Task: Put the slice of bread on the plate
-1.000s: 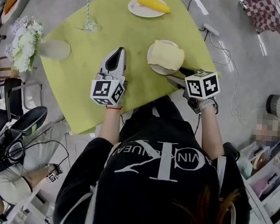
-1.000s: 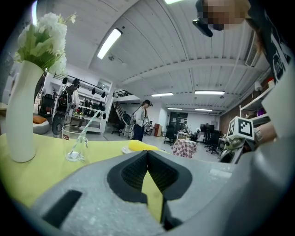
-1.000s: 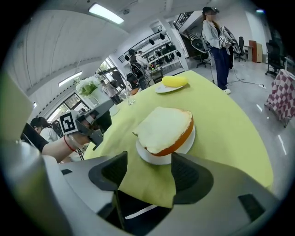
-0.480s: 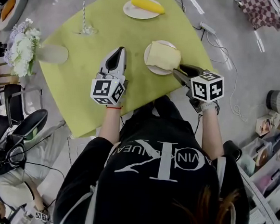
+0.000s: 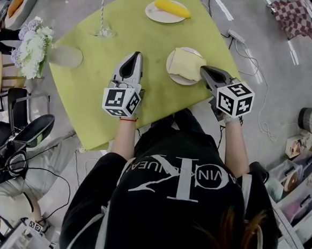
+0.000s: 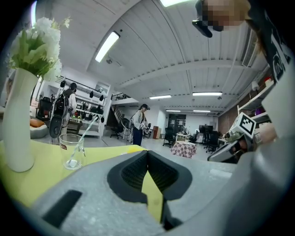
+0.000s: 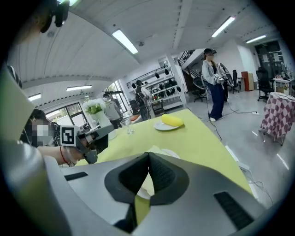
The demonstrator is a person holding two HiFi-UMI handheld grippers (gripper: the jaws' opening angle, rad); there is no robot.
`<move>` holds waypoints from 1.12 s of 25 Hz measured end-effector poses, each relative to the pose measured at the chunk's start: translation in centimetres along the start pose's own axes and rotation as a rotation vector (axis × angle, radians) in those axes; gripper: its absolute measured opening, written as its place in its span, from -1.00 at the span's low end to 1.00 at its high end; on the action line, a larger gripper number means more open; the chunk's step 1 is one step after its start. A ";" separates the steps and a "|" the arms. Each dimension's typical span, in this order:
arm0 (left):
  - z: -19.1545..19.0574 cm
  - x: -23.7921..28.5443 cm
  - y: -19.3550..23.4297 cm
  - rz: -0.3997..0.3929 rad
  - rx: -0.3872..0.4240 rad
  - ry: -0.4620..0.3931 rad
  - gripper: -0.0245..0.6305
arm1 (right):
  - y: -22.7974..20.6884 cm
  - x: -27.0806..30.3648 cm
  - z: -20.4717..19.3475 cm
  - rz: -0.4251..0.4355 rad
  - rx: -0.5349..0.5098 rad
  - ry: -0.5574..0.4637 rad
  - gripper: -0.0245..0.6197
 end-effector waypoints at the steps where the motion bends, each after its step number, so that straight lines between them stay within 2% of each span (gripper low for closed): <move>1: 0.2 -0.1 0.0 0.003 0.001 -0.003 -0.91 | 0.1 -0.1 0.3 0.003 -0.011 -0.024 -0.92; 8: 1.1 -0.1 0.5 0.016 0.009 -0.019 -0.91 | 0.1 -0.2 2.2 -0.018 -0.097 -0.148 -0.92; 19: 2.8 0.0 -0.2 0.019 0.015 -0.059 -0.91 | 0.0 -2.8 4.1 -0.107 -0.251 -0.278 -0.92; 28: 5.1 0.6 -0.3 0.007 0.014 -0.110 -0.91 | 0.1 -4.1 5.9 -0.166 -0.330 -0.382 -0.92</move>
Point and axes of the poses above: the fingertips, and each gripper's own axes: x forward along the fingers, y to its left, z out of its top, the point moved 9 cm from there along -x, backward along the fingers, and after that the axes turned 15 degrees about z, right-handed, at the moved point
